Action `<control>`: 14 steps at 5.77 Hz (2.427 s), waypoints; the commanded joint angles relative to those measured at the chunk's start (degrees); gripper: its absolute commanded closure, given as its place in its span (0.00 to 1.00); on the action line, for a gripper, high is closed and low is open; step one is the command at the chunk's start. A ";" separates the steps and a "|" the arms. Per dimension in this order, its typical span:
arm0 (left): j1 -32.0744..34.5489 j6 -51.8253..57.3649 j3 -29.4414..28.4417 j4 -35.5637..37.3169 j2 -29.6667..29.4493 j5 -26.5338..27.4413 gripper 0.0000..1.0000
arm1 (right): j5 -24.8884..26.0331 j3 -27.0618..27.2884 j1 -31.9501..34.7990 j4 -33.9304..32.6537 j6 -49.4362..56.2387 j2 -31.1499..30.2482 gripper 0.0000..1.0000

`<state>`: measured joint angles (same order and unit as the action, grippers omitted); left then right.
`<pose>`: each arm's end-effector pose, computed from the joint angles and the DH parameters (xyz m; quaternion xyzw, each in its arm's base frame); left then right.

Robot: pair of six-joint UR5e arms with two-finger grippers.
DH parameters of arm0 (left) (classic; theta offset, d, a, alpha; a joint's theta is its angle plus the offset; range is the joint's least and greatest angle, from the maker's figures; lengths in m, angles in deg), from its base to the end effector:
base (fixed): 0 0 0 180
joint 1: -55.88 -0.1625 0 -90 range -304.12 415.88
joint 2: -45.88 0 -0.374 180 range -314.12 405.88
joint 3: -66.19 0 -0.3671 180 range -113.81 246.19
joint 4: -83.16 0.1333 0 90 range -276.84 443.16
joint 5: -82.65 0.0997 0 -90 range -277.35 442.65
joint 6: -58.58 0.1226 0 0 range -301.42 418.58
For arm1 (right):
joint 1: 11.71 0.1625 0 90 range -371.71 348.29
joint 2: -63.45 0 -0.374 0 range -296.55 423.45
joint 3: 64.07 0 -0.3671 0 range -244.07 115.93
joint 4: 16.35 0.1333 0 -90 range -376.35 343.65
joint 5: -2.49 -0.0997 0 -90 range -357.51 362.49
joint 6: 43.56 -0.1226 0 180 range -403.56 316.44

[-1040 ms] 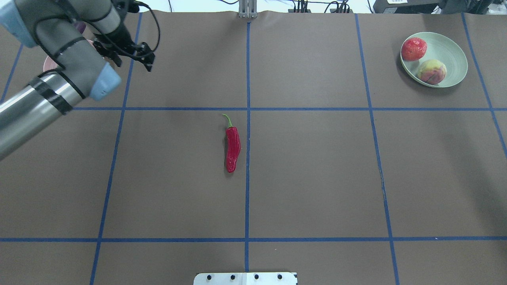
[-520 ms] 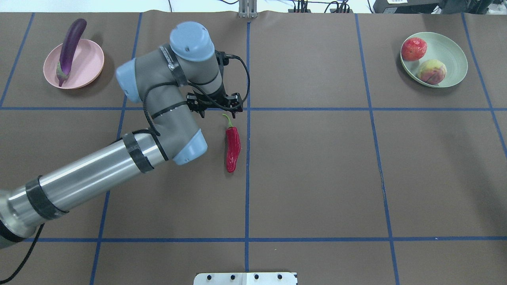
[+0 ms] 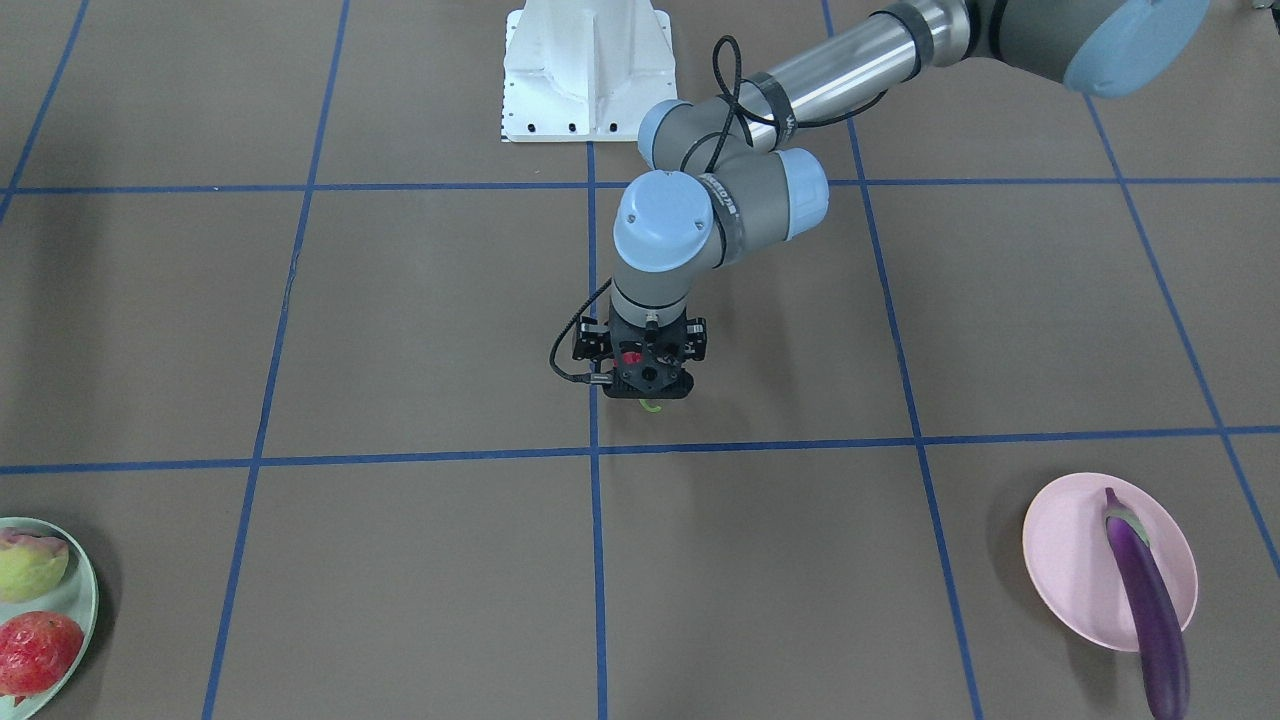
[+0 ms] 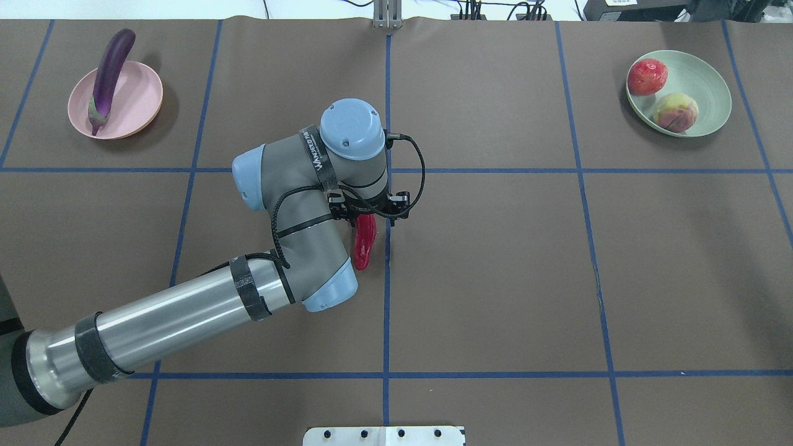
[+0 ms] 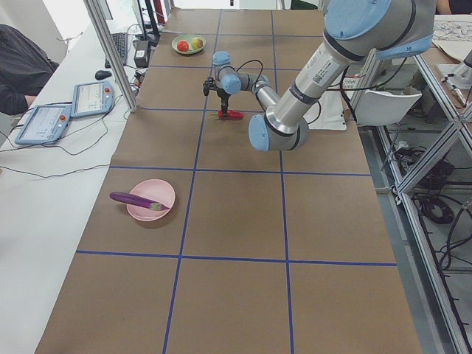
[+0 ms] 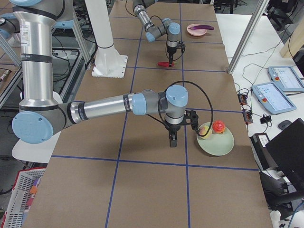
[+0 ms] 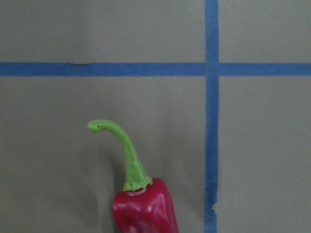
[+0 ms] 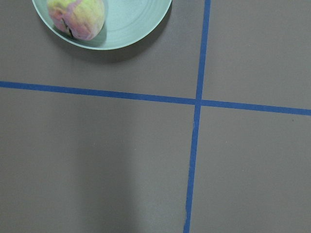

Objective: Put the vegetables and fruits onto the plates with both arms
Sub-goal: 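Move the left gripper to the red chili pepper and grasp it, then carry the chili pepper to the pink plate beside the eggplant and release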

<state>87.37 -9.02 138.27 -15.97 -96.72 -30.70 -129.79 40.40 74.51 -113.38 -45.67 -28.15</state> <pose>0.5943 -0.4634 0.1930 -0.0018 0.4108 0.0033 0.9117 0.0207 -0.4582 0.5347 0.0289 -0.3621 -0.0319 0.9311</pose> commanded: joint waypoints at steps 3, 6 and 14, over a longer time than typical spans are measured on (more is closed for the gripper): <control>4.60 0.79 0.08 0.95 0.31 -0.29 1.00 | -0.09 -0.05 0.00 -0.01 0.00 0.36 0.00; 18.21 27.50 -0.01 4.82 6.76 -8.11 1.00 | 0.00 -1.01 -0.35 0.08 0.09 0.54 0.00; 35.56 54.32 -12.62 -5.73 14.45 -8.90 0.00 | 0.09 -1.19 -0.44 0.17 0.09 0.89 0.00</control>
<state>122.27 45.32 122.96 -21.91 -83.08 -38.71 -129.71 39.18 74.08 -113.21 -45.54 -27.23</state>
